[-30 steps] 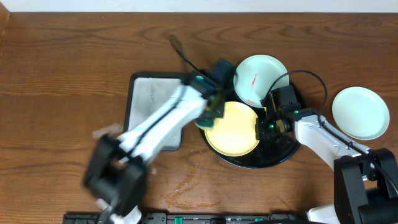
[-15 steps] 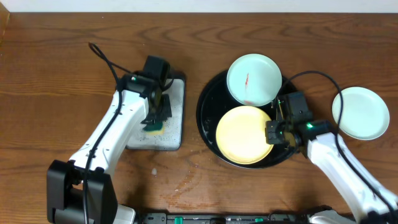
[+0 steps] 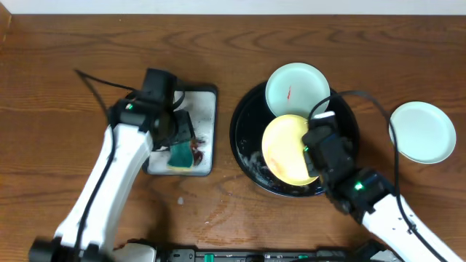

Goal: Clean dirty plates on tray and stack at the side

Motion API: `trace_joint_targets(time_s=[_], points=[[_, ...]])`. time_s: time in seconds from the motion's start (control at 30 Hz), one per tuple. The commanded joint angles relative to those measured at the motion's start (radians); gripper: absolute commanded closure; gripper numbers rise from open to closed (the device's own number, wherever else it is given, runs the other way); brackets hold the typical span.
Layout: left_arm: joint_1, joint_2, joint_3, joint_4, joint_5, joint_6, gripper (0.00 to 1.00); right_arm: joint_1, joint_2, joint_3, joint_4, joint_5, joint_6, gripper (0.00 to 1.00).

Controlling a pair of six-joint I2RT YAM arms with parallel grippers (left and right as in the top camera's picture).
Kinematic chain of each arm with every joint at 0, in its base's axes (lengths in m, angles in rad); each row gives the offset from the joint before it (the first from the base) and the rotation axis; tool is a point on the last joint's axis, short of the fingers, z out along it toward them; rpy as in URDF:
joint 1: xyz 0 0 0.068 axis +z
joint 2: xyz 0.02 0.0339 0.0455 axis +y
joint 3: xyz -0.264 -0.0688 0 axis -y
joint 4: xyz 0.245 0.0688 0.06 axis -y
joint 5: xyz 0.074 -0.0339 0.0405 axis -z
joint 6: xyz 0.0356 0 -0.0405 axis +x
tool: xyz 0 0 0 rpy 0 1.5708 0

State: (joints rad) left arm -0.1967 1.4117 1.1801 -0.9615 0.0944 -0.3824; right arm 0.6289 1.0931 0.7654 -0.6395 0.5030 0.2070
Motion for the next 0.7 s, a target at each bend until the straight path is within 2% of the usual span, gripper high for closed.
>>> trace_joint_targets(time_s=[0.0, 0.13, 0.2, 0.47, 0.67], points=[[0.004, -0.11, 0.008, -0.036, 0.022, 0.02, 0.3, 0.147, -0.02, 0.006, 0.002, 0.372, -0.021, 0.99], [0.004, -0.179, 0.007, -0.069, 0.022, 0.02, 0.21, 0.269, -0.02, 0.007, 0.012, 0.597, -0.063, 0.99], [0.004, -0.196, 0.007, -0.077, 0.022, 0.02, 0.2, 0.314, -0.02, 0.007, 0.031, 0.666, -0.109, 0.99], [0.004, -0.201, 0.007, -0.077, 0.022, 0.02, 0.18, 0.433, -0.02, 0.007, 0.186, 0.825, -0.329, 0.99], [0.004, -0.2, 0.007, -0.077, 0.022, 0.02, 0.18, 0.479, -0.02, 0.007, 0.333, 0.843, -0.497, 0.99]])
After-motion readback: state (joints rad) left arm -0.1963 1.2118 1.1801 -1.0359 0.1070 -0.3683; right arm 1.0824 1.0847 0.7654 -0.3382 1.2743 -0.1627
